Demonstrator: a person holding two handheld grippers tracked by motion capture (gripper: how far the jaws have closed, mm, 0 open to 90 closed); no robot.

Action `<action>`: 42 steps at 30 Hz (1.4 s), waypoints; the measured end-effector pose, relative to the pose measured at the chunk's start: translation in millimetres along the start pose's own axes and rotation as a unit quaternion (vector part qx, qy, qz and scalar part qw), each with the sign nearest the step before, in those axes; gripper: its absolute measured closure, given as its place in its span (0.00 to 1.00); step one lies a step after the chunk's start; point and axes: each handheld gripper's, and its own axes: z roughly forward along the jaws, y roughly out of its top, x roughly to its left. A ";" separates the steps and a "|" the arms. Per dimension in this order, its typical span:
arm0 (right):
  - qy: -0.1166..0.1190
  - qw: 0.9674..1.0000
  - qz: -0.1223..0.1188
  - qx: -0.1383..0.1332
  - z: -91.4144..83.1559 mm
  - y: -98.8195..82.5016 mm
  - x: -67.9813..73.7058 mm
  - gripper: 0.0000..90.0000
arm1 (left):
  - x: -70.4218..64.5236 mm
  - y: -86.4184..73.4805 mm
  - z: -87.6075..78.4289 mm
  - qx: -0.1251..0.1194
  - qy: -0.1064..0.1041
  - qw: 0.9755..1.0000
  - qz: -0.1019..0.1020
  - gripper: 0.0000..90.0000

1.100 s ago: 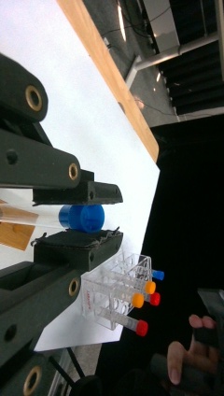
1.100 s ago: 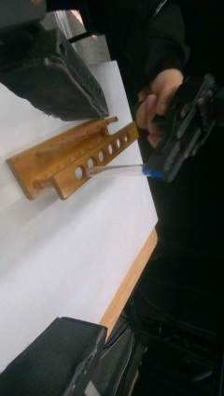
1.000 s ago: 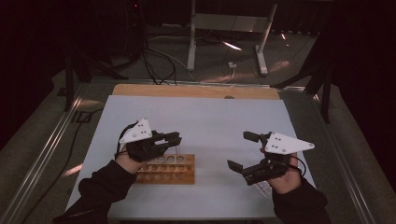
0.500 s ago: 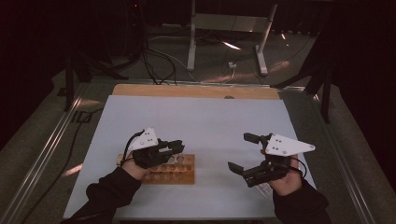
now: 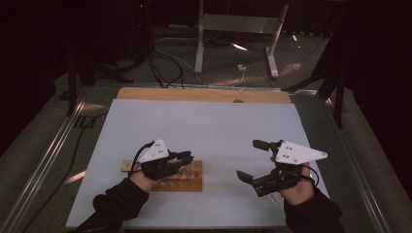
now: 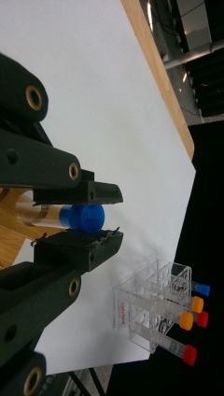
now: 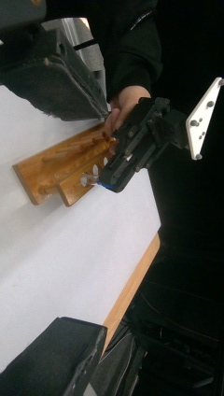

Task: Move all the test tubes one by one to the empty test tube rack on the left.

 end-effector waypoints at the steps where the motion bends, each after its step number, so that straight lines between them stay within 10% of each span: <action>1: 0.000 1.000 0.000 -0.001 -0.1 0.0 -0.2 0.00 | -0.1 -1.1 0.5 -0.001 0.003 1.000 0.000 0.86; 15: 0.001 1.000 -0.002 -0.001 -1.3 1.2 0.8 0.00 | 1.1 -2.3 3.2 0.014 0.000 1.000 -0.003 0.83; 31: -0.003 0.998 -0.019 -0.054 -39.7 15.4 -28.4 0.00 | 4.3 21.6 -48.1 -0.057 0.006 0.998 -0.028 0.18; 42: -0.095 0.994 0.044 -0.041 -88.3 0.5 -76.7 0.05 | 2.6 10.5 -71.8 -0.063 -0.008 0.998 -0.018 0.02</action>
